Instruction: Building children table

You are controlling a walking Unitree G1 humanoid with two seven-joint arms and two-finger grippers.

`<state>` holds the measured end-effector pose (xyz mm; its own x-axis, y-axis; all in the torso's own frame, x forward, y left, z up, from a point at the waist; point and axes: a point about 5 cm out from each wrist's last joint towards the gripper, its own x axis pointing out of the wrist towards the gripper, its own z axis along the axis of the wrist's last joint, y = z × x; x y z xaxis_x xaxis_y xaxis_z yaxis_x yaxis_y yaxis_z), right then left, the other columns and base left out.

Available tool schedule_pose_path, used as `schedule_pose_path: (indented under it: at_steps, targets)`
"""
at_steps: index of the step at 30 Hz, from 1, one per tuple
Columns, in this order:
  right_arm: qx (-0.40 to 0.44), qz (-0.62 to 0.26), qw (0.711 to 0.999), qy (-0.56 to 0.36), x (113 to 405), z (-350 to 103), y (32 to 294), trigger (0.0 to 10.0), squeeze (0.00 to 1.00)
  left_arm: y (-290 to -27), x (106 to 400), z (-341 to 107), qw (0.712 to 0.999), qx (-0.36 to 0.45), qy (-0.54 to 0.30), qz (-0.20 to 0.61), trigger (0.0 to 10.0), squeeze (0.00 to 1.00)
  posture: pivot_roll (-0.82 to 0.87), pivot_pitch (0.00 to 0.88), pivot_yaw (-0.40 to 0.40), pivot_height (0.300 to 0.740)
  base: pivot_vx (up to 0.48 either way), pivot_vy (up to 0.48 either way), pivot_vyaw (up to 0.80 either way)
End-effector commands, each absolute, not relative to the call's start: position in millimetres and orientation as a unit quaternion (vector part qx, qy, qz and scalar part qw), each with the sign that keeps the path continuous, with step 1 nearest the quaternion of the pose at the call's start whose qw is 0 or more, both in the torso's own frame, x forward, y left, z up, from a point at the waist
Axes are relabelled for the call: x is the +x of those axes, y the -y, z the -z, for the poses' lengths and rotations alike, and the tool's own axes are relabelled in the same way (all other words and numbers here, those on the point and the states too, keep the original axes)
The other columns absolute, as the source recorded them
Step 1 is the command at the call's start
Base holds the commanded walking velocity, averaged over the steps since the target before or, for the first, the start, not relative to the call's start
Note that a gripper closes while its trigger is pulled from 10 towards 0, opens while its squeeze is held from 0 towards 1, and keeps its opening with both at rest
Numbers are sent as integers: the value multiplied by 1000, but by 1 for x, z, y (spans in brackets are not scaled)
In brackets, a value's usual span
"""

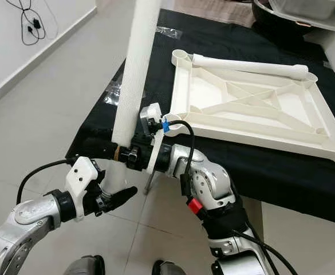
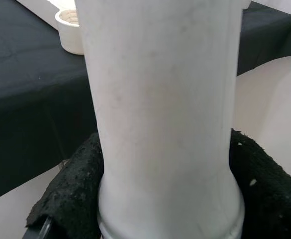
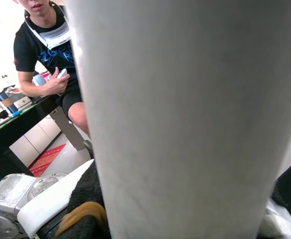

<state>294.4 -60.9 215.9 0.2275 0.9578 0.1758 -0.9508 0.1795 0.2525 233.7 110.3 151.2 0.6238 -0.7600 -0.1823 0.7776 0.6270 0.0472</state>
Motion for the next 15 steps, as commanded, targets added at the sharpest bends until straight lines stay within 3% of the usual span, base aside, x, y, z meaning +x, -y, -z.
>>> schedule_pose_path:
  at_steps: [1, 15]
  targets:
    - [157, -605, 780, -13, 298, -215, 59, 0, 0, -97, 224, -153, 881, 58, -62, 465, 10000, 0, 109, 157, -97, 740, 0, 0, 0]
    - [163, -609, 776, -1, 298, -222, 58, 0, 0, -96, 220, -149, 877, 48, -83, 472, 10000, 0, 108, 149, -101, 740, 0, 0, 0]
